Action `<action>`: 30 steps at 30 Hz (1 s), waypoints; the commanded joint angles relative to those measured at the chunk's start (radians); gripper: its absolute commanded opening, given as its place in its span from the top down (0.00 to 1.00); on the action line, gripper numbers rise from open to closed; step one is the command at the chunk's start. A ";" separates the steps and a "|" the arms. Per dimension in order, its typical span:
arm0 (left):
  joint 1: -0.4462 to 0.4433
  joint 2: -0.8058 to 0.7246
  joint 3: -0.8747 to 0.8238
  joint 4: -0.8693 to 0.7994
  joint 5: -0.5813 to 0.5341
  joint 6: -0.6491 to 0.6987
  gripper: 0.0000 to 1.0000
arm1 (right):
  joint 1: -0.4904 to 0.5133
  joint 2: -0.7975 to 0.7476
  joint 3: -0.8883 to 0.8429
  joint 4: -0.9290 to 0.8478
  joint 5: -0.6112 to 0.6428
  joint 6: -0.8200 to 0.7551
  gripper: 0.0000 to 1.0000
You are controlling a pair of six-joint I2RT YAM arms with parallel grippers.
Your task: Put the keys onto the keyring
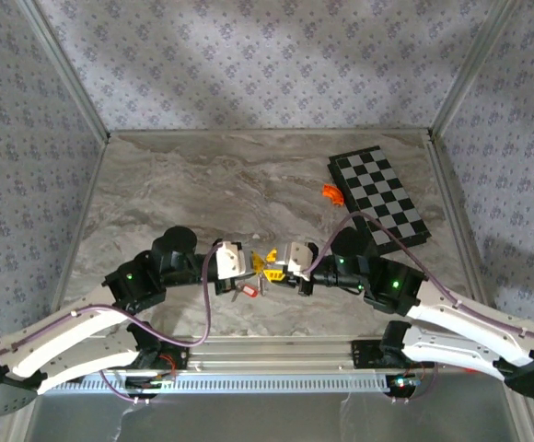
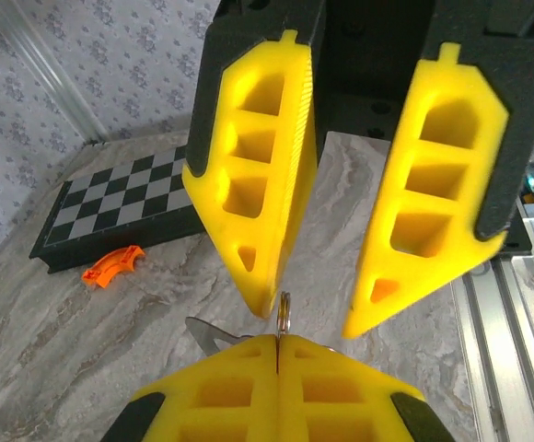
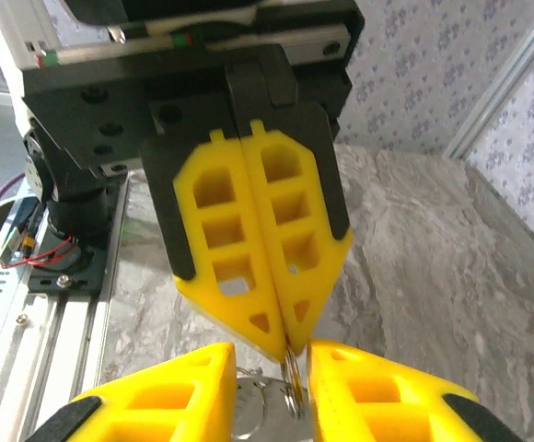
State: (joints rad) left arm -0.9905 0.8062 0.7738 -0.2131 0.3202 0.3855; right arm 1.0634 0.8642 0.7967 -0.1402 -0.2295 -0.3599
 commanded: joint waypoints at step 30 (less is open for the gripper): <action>-0.030 -0.029 0.065 -0.055 -0.020 0.050 1.00 | 0.053 0.023 0.022 -0.009 0.108 -0.040 1.00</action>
State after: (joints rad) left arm -1.0084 0.7967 0.7994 -0.2745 0.2897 0.4229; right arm 1.1091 0.8886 0.7967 -0.1612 -0.1246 -0.3908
